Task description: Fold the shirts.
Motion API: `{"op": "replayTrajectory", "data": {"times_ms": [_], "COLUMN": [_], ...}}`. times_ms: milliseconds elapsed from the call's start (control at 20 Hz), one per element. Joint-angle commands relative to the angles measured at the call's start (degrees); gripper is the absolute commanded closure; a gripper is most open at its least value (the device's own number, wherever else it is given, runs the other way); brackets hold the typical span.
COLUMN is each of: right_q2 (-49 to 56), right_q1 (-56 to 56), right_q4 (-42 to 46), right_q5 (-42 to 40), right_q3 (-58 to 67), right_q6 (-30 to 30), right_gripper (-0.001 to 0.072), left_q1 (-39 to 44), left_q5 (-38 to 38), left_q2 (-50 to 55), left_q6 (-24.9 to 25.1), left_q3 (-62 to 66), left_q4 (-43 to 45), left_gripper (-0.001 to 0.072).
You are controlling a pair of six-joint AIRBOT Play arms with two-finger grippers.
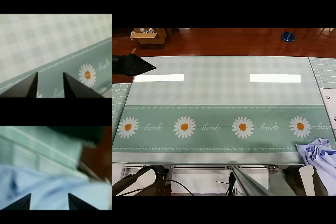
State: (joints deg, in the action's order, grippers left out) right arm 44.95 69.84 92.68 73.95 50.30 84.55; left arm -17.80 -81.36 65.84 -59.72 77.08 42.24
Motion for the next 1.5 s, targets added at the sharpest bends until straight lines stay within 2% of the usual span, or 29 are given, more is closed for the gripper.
{"op": "replayTrajectory", "data": {"times_ms": [0, 100, 200, 400, 450, 550, 650, 700, 750, 800, 1450], "right_q2": [7.1, 15.4, 22.4, 30.6, 32.0, 34.0, 34.8, 34.8, 34.8, 34.8, 34.8], "right_q1": [-13.0, -26.2, -38.9, -56.7, -59.7, -64.0, -66.4, -66.9, -66.9, -66.8, -66.7], "right_q4": [-30.3, -33.0, -30.1, -20.0, -16.9, -9.6, -3.1, -1.3, -0.8, -0.8, -0.2], "right_q5": [-18.3, -14.6, -9.5, -3.3, -1.0, 2.7, 4.0, 4.0, 3.9, 3.9, 3.7], "right_q3": [11.1, 20.5, 26.9, 30.1, 30.1, 30.1, 30.1, 30.1, 30.1, 30.1, 30.1], "right_q6": [-3.3, -4.0, -4.1, -3.5, -3.5, -3.6, -3.6, -3.6, -3.6, -3.6, -2.7], "right_gripper": [0.0217, 0.0217, 0.0217, 0.0216, 0.0214, 0.021, 0.0209, 0.0201, 0.0109, 0.0097, 0.01], "left_q1": [0.3, 1.7, 5.6, 17.3, 20.2, 24.3, 26.2, 26.4, 26.4, 26.3, 26.3], "left_q5": [2.6, 7.6, 12.2, 15.3, 15.2, 14.8, 14.7, 14.7, 14.7, 14.7, 11.5], "left_q2": [0.0, 0.0, 0.0, 0.3, 0.9, 2.5, 4.3, 5.1, 5.7, 6.4, 9.4], "left_q6": [-0.2, -0.1, -2.4, -15.8, -18.1, -19.5, -20.9, -23.3, -26.4, -28.6, -29.7], "left_q3": [0.0, 0.0, 0.0, 0.0, 0.0, 0.0, 0.0, 0.0, 0.0, 0.0, 0.0], "left_q4": [-1.0, -0.7, 4.5, 30.7, 36.9, 43.5, 43.9, 43.9, 43.9, 44.0, 43.9], "left_gripper": [0.0314, 0.0315, 0.0316, 0.0318, 0.0321, 0.0321, 0.0317, 0.0216, 0.0049, -0.0001, -0.0006]}}
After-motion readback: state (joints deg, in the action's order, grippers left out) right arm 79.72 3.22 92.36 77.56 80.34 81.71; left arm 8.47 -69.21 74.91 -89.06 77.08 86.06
